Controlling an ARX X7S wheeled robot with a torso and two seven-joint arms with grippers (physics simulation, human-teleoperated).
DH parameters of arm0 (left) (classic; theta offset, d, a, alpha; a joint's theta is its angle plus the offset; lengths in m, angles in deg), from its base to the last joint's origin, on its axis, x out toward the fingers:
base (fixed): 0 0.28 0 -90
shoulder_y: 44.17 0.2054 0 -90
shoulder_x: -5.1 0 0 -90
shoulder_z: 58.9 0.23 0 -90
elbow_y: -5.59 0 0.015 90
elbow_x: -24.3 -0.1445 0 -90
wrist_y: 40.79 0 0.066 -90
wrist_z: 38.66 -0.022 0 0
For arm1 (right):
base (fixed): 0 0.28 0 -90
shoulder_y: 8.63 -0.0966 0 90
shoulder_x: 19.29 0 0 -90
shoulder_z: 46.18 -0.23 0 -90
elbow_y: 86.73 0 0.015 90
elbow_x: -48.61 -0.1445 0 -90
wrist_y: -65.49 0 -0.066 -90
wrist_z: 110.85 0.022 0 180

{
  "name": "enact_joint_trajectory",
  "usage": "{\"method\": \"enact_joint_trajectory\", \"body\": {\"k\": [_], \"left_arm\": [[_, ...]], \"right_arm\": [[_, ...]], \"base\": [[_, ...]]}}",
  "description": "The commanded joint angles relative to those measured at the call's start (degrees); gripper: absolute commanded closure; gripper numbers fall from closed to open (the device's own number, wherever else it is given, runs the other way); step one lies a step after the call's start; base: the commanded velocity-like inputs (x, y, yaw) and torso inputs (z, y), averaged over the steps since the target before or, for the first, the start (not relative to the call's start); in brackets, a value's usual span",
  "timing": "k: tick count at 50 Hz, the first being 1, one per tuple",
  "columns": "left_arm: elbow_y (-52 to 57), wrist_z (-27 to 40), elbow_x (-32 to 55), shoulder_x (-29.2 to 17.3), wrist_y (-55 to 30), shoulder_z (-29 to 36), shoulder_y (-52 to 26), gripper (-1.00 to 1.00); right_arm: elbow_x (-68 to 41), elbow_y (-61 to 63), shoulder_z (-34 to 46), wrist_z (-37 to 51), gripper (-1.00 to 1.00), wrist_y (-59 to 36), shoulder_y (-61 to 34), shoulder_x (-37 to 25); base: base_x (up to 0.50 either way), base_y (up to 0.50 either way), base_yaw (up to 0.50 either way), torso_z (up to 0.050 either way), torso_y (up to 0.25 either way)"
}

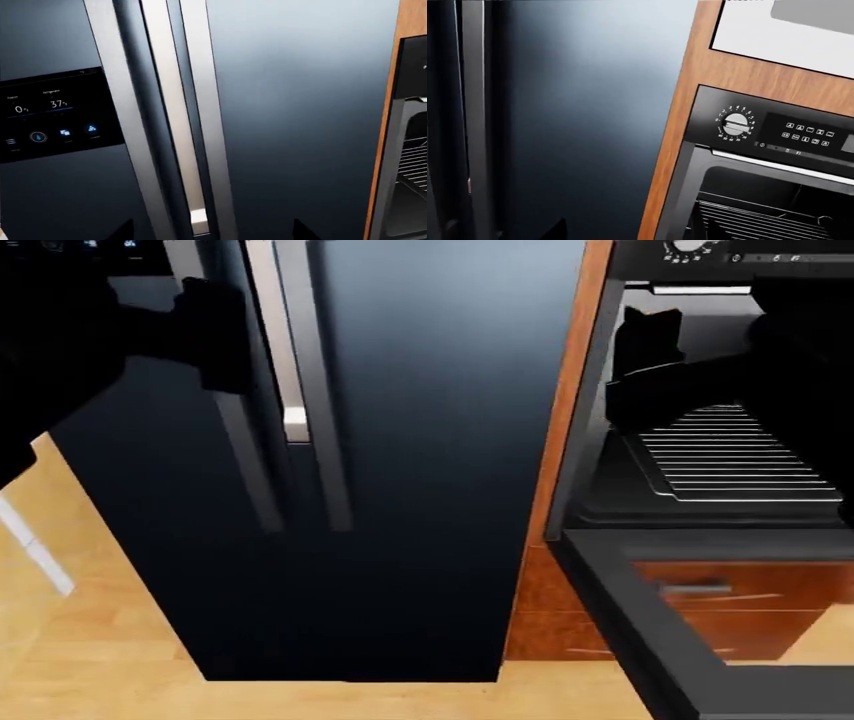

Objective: Fully slide the oven rack out.

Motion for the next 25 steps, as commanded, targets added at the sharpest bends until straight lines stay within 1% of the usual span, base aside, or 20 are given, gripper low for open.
{"method": "enact_joint_trajectory", "body": {"k": [1, 13, 20, 25], "left_arm": [[-1.51, -0.35, 0.10, -0.64, 0.73, 1.97, -1.46, -1.00], [-1.36, -0.69, 0.25, -1.28, 1.97, 2.95, -1.71, -1.00], [-0.56, -0.98, -0.12, -1.34, 2.89, 3.22, -0.50, -1.00], [-0.98, -2.05, -1.24, -1.08, 2.75, 3.77, -1.96, -1.00]], "right_arm": [[-1.88, -1.45, 1.86, 1.16, -1.00, 1.44, -1.35, -2.36], [0.91, -1.68, 0.81, -1.62, -1.00, 1.44, 1.40, -3.50], [1.59, -0.84, 0.77, -2.22, -1.00, 1.75, 1.88, -3.80], [2.27, -0.06, 0.48, -3.13, -1.00, 1.89, 3.38, -4.00]], "base": [[-0.01, -0.50, 0.00, 0.000, 0.000], [-0.01, -0.50, 0.00, 0.000, 0.000], [-0.01, -0.50, 0.00, 0.000, 0.000], [0.00, -0.50, 0.00, 0.000, 0.000]]}}
